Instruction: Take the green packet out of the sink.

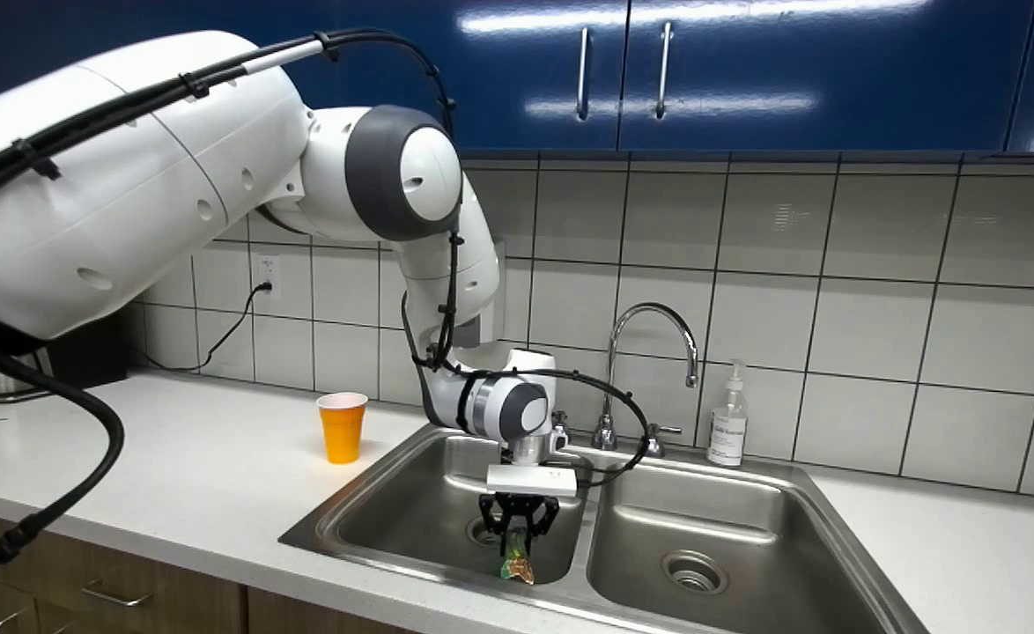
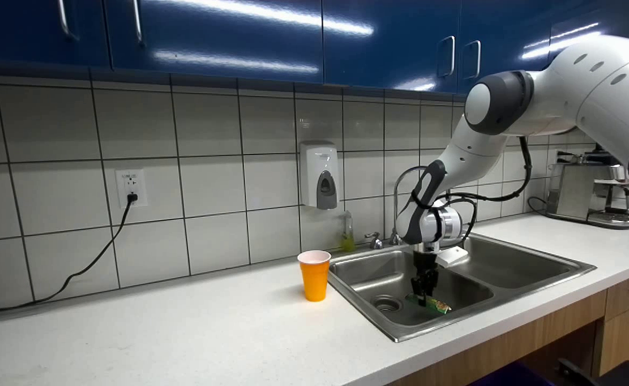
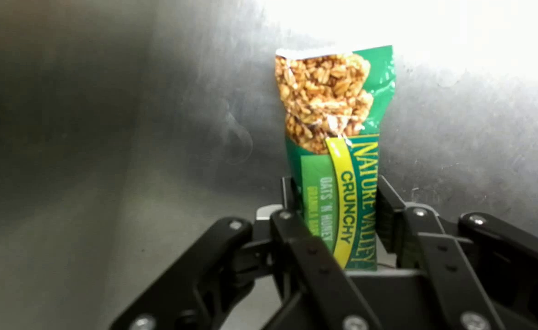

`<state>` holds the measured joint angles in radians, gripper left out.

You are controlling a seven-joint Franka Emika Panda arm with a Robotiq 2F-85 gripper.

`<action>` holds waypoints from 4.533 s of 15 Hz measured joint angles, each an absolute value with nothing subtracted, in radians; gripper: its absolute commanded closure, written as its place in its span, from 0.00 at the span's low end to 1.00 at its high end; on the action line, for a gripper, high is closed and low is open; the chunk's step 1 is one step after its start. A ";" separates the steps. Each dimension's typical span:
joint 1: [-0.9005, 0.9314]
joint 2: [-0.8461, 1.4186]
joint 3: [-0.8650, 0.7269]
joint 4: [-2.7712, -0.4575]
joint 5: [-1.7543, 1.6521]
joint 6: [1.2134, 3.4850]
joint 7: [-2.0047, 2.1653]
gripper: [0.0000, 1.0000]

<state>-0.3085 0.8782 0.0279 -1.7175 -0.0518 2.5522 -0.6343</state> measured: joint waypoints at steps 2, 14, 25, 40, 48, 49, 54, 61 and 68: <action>-0.309 0.864 0.028 -1.724 -0.046 2.552 -0.597 0.84; -0.304 0.738 0.033 -1.847 -0.022 2.579 -0.441 0.84; -0.272 0.564 0.032 -2.010 -0.020 2.624 -0.401 0.84; -0.153 0.364 0.031 -2.235 -0.030 2.665 -0.401 0.84; -0.075 0.283 0.032 -2.324 -0.058 2.665 -0.401 0.84; -0.066 0.274 0.033 -2.335 -0.061 2.665 -0.401 0.84; -0.021 0.244 0.054 -2.387 -0.067 2.665 -0.401 0.84; 0.045 0.235 0.097 -2.418 -0.069 2.665 -0.401 0.84; 0.085 0.235 0.158 -2.429 -0.069 2.665 -0.401 0.84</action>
<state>0.0854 0.2348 0.1578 -2.4286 -0.0687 2.6649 -0.4009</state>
